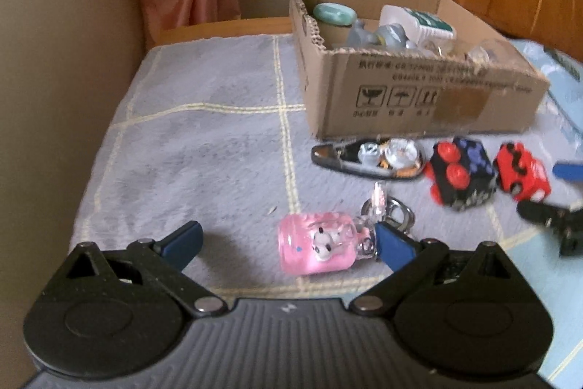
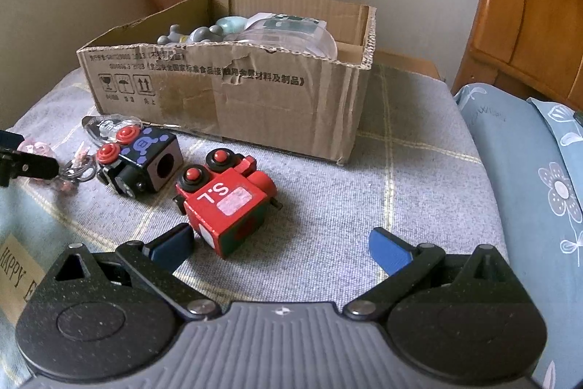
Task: Organize rigid objects
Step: 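Move the left tool to the pink bottle keychain while the right tool approaches the red S.L robot, then grasp the pink keychain with the left tool while the right tool grasps the red S.L robot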
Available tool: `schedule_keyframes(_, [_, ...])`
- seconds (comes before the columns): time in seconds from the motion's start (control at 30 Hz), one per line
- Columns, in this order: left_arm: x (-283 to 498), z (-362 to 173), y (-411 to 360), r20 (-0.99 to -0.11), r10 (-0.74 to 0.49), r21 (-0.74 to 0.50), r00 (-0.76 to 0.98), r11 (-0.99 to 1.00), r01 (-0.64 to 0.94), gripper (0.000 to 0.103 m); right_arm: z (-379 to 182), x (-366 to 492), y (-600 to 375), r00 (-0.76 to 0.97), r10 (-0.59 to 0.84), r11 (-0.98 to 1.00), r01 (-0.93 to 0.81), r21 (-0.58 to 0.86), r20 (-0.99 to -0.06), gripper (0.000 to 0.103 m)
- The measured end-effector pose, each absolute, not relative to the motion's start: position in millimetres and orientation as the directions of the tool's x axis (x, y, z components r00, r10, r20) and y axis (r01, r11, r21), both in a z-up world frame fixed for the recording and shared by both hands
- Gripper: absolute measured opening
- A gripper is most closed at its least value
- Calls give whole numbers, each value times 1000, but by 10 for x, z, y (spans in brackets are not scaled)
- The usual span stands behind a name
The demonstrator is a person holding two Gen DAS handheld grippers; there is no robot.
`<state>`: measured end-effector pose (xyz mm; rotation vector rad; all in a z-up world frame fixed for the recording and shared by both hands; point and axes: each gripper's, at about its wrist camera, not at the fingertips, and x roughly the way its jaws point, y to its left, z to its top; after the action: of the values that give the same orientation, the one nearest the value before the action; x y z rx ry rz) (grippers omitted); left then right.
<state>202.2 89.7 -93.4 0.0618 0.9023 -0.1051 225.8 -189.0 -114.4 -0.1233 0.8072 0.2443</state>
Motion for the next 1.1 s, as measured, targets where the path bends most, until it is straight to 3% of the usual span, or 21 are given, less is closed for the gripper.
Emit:
schedule_keyframes(0.2, [1950, -933, 799, -766, -43, 71, 641, 986, 151, 96, -1137, 2302, -1838, 637, 255, 922, -387, -15, -728, 103])
schedule_keyframes(0.47, [1856, -933, 761, -768, -45, 34, 639, 993, 110, 85, -1123, 2523, -1748, 580, 359, 842, -539, -14, -731, 103])
schedule_keyframes(0.7, [1777, -906, 756, -776, -77, -37, 626, 996, 76, 58, -1115, 2600, -1670, 569, 378, 817, -577, -26, -731, 102])
schedule_keyframes(1.0, [1830, -909, 745, -775, -89, -57, 626, 996, 71, 53, -1046, 2501, -1621, 547, 399, 790, -613, -28, -736, 75])
schedule_keyframes(1.1, [1827, -905, 754, -777, -95, -51, 623, 995, 89, 53, -1011, 2453, -1598, 531, 402, 780, -625, -24, -746, 61])
